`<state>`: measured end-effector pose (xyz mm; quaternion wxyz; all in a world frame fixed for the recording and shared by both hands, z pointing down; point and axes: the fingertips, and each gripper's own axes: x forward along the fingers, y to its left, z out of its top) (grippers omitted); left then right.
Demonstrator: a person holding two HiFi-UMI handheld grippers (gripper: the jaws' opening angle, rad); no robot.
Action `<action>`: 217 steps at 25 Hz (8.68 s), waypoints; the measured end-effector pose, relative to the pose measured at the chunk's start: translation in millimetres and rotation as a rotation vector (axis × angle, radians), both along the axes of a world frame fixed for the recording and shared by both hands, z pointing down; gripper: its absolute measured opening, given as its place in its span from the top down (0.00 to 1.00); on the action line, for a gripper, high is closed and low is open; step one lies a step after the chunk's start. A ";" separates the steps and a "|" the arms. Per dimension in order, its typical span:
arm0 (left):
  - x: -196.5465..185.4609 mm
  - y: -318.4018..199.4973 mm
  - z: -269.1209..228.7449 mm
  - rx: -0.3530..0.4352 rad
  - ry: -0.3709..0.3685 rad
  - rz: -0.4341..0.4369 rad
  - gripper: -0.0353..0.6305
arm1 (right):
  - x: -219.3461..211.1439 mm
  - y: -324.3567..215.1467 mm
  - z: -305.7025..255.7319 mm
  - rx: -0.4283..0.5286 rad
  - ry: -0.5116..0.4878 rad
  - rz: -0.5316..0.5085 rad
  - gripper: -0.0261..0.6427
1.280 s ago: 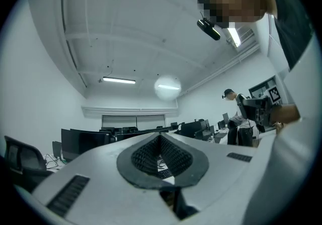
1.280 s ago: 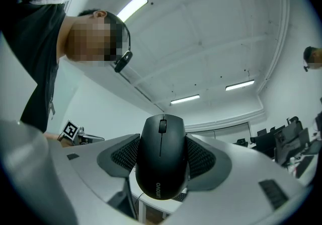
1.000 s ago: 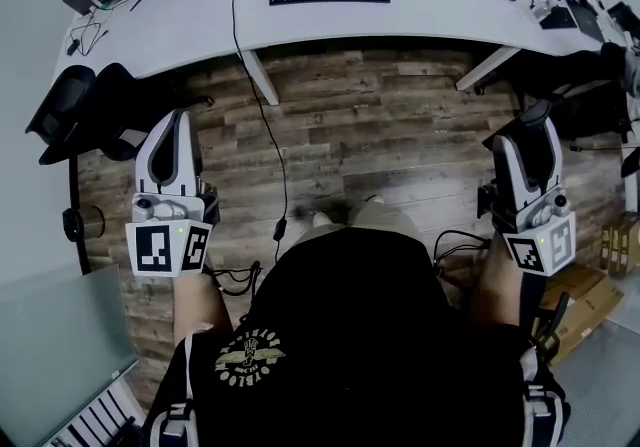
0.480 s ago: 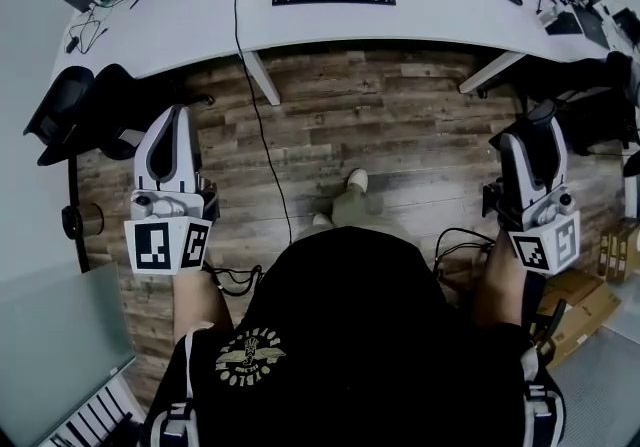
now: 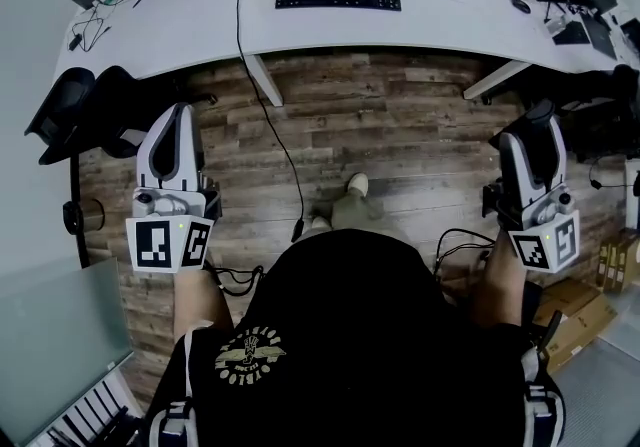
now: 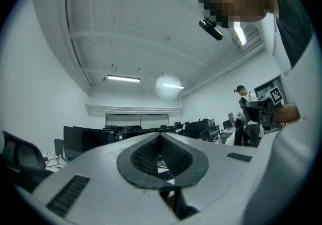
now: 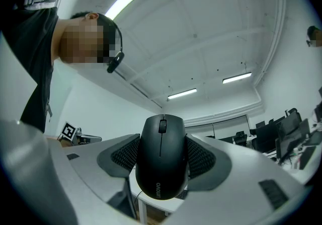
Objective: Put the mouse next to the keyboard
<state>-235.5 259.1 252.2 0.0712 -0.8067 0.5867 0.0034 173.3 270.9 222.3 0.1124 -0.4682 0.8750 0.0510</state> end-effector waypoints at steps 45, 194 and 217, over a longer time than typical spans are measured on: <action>79.2 -159.5 0.4 -0.009 -0.031 -0.046 0.94 | 71.6 -187.6 17.5 -0.027 -0.048 -0.062 0.54; 19.7 -578.8 47.0 -0.113 -0.039 0.033 0.94 | 49.6 -614.0 258.2 -0.534 0.105 0.157 0.54; 1.6 -582.3 49.8 -0.123 -0.039 -0.008 0.94 | 57.7 -614.1 438.4 -0.900 0.173 0.203 0.53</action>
